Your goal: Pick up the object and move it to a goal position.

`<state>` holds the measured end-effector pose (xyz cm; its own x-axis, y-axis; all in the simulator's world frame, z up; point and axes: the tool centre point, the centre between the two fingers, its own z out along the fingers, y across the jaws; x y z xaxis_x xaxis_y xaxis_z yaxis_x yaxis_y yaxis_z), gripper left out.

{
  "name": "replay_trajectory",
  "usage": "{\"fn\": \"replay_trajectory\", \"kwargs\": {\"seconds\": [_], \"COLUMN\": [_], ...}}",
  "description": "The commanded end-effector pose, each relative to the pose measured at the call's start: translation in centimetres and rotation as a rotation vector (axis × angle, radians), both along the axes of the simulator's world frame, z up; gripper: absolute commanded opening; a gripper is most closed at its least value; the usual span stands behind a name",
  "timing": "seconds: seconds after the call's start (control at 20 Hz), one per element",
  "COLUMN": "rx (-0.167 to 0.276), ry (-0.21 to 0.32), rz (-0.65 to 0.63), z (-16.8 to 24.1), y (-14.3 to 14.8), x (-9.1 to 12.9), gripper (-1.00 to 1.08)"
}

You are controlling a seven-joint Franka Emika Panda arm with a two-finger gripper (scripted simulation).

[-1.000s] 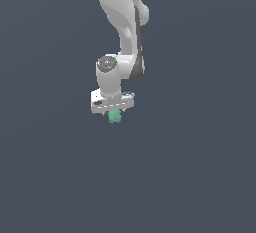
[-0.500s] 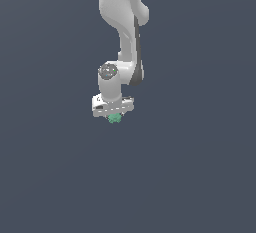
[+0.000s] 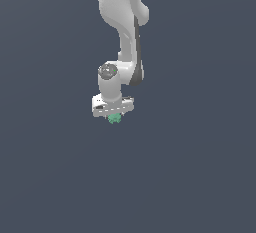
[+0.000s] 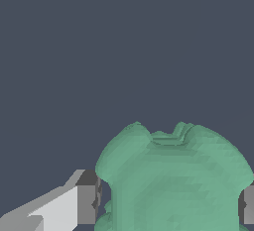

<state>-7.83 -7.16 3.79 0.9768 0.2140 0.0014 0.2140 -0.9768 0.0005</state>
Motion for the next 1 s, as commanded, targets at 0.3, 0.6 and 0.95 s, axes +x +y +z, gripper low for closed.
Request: {"fn": "replay_trajectory", "kwargs": {"seconds": [0.3, 0.6, 0.95], "rx": [0.000, 0.000, -0.001], "ry": [0.000, 0.000, 0.001], "rz": [0.000, 0.000, 0.000], "z": [0.7, 2.4, 5.2], "y": [1.1, 3.9, 8.6], "x": [-0.7, -2.4, -5.1], "gripper": [-1.00, -1.00, -1.00]}}
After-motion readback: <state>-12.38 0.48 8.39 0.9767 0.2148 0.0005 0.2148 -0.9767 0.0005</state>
